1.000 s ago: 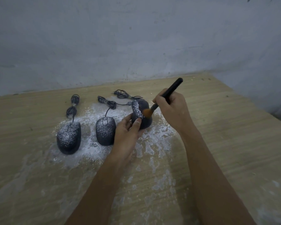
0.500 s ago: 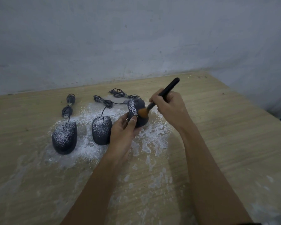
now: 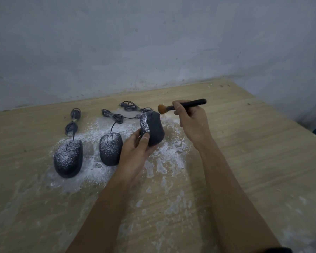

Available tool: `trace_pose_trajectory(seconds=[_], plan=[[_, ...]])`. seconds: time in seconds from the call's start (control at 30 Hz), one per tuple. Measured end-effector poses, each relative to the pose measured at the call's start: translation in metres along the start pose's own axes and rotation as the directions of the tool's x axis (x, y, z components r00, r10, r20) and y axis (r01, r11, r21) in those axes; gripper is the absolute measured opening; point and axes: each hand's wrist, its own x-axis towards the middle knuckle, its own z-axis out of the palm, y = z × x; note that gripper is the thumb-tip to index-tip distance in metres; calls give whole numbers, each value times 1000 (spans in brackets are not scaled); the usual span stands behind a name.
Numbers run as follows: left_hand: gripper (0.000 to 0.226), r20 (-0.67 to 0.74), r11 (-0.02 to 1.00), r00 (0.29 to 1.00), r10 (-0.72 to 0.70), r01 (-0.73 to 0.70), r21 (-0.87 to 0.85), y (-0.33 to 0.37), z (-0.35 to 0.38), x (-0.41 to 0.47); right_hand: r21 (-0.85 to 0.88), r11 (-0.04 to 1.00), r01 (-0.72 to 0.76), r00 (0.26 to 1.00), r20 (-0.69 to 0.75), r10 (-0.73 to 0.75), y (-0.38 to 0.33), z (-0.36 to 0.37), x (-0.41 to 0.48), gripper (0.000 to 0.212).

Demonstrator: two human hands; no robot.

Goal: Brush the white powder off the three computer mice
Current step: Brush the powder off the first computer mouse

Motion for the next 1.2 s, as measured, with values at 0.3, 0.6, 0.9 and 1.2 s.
trace_pose_trajectory(seconds=[0.3,0.6,0.9,1.2], plan=[[32,18,988,999,-35,37,-147,7,2,-4,206,974,-97,995,45,89,3,-4,1,27],[21,20,978,999,-48,51,-202,6,1,-2,211,972,-103,985,159,70,6,-7,1,22],[22,21,965,998,-59,62,-255,8,1,-3,193,975,-107,979,190,70,9,-8,1,21],[24,30,951,997,-69,75,-300,11,3,-5,211,968,-135,961,266,76,7,-11,-4,24]])
